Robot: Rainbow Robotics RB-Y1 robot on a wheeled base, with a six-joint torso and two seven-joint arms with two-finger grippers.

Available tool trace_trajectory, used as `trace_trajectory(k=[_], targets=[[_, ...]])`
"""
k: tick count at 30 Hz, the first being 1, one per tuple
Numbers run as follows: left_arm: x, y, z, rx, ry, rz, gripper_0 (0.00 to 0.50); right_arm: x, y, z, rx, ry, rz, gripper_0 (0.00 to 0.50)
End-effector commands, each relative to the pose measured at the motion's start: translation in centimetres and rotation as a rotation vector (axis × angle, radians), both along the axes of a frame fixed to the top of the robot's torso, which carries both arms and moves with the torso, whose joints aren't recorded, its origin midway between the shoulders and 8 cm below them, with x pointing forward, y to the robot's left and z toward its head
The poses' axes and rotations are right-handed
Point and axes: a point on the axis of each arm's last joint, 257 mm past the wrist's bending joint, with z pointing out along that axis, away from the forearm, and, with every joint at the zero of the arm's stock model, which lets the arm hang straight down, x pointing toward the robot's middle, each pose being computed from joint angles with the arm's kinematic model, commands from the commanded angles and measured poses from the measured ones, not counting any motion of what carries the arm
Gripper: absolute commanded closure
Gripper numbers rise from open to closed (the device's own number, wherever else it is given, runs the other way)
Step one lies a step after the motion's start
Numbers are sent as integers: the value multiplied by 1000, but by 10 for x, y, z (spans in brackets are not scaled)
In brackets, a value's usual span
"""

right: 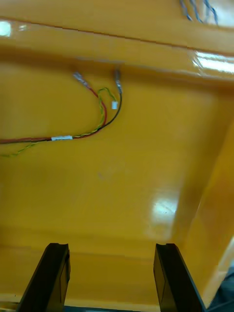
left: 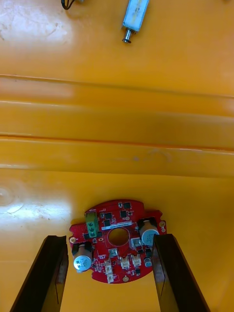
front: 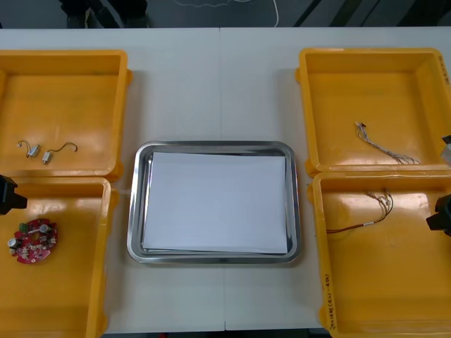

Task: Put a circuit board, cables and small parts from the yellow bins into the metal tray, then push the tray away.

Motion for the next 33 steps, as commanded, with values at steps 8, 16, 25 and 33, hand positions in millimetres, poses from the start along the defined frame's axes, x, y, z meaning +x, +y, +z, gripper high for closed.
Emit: trace_trajectory(k=[8,16,25,33], targets=[[9,22,6,68,-11,-46,0,17,4,8,-239,-77,426,0],[5,26,-2,71,-7,-31,0,33,20,6,-323,-136,643,0],[3,30,-16,90,2,-20,0,48,37,4,-422,-197,867,0],[1,33,-31,97,17,-19,0,51,47,-1,-478,-215,1012,0]])
